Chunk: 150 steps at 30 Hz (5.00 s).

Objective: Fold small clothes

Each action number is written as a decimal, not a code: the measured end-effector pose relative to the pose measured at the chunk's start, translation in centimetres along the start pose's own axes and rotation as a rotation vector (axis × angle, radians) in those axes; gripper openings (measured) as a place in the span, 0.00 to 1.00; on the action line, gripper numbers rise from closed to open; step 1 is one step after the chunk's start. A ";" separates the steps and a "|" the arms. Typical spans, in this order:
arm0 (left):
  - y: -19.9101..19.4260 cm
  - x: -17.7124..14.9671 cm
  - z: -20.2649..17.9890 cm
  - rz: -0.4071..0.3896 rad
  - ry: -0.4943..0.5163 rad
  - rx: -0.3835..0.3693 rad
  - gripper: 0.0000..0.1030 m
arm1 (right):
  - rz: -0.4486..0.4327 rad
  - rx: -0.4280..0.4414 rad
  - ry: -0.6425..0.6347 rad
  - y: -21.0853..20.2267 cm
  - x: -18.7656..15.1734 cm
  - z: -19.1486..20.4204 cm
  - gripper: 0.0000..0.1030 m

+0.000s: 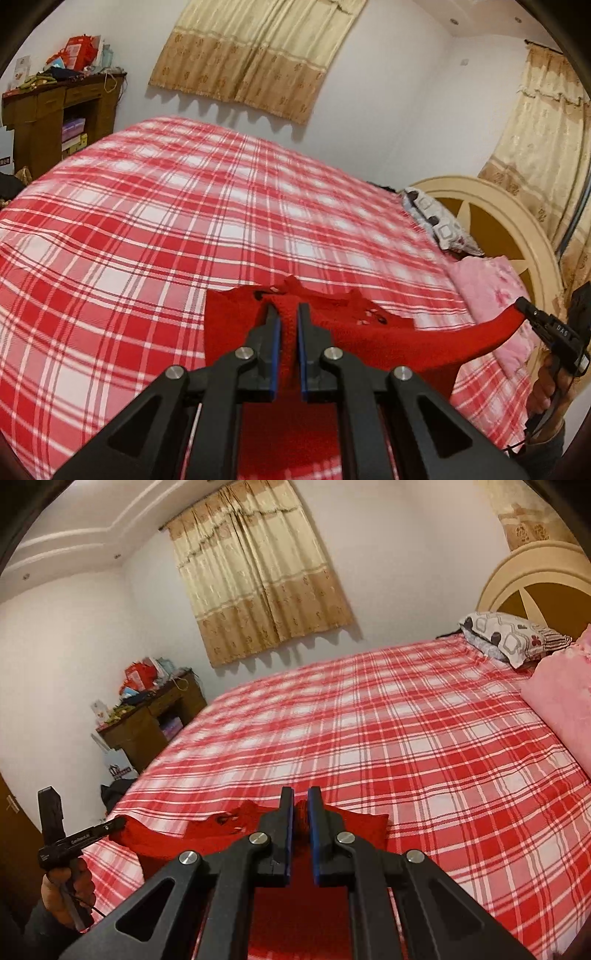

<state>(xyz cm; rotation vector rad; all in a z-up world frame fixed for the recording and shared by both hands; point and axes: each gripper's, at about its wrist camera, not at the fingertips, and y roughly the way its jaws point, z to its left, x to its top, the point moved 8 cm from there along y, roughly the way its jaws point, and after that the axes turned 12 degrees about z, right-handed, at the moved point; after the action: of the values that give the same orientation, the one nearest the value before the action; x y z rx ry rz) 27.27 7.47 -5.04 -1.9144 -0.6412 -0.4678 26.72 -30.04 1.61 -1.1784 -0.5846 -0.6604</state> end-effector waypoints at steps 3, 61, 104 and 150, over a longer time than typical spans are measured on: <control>3.2 0.3 1.1 0.048 -0.016 0.017 0.08 | 0.047 -0.016 0.027 3.5 0.4 -1.2 0.07; 4.1 -13.2 3.2 0.063 0.111 0.204 0.79 | 0.251 -0.140 0.077 8.4 -15.0 -6.4 0.51; 4.8 -13.3 3.8 0.117 0.067 0.094 0.07 | 0.328 -0.054 0.046 9.3 -16.7 -5.2 0.06; 5.5 -15.7 5.0 0.134 0.074 0.171 0.35 | 0.331 -0.130 -0.286 18.7 -18.0 12.5 0.48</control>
<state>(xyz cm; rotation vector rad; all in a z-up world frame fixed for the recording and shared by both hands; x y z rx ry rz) 18.57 6.61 -19.99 -1.7565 -0.4856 -0.3844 27.41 -10.70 -19.70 -1.4654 -0.5729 -0.2518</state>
